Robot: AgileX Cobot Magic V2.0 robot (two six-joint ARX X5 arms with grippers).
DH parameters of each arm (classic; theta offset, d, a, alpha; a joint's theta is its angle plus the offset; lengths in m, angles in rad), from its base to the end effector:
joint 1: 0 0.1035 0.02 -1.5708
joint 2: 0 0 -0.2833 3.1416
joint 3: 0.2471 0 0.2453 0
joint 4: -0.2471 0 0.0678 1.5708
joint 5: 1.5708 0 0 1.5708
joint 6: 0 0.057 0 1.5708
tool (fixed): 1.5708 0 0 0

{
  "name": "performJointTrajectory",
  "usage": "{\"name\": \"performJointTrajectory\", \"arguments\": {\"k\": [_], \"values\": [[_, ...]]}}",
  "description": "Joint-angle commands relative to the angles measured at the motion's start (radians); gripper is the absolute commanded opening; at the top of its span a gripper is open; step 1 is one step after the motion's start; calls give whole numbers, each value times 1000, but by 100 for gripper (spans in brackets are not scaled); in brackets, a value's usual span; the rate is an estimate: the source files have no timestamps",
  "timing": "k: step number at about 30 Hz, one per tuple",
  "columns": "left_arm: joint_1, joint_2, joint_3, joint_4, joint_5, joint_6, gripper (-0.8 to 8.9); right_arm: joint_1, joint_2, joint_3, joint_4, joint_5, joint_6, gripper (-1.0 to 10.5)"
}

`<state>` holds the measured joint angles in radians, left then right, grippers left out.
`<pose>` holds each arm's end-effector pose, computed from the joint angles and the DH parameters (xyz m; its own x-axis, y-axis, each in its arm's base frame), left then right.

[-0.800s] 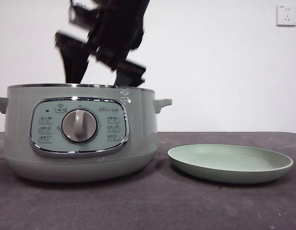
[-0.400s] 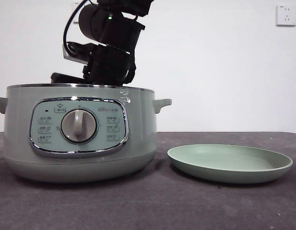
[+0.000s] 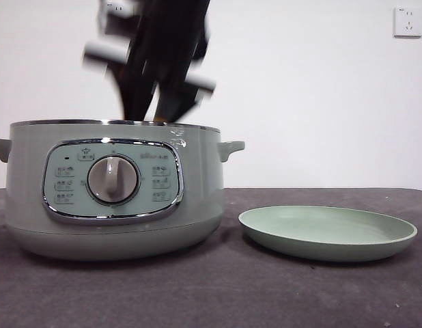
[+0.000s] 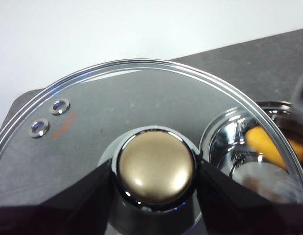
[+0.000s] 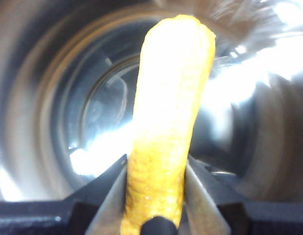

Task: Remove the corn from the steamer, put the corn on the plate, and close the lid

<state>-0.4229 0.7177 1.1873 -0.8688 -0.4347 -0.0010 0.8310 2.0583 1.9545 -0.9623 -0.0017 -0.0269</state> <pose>0.1025 -0.0198 0.4045 0.9349 0.0411 -0.3525 0.0180 0.9865 0.1628 0.3072 0.3367 0.2796 0.3247 0.3583 -0.8753 -0.7548 0.6559 -0.0115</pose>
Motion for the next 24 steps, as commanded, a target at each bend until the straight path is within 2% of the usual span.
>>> {"name": "performJointTrajectory", "arguments": {"k": [1,5,9,14,17,21,24], "values": [[-2,18,14,77,0,-6,-9,-10,-84,4,-86,37,-7,-15],[-2,67,14,117,68,-2,-9,-49,-187,4,-270,45,21,-15],[-2,122,14,173,136,-2,-9,-98,-258,2,-414,160,64,-16],[-3,180,14,226,222,-4,-9,-174,-335,-52,-414,190,119,-16],[-3,203,14,240,234,-5,-9,-202,-386,-140,-414,193,136,-16],[-3,223,14,256,237,-5,-9,-226,-473,-334,-388,255,170,-16],[-3,227,14,269,264,-6,-9,-232,-554,-505,-283,264,189,-16]]}}
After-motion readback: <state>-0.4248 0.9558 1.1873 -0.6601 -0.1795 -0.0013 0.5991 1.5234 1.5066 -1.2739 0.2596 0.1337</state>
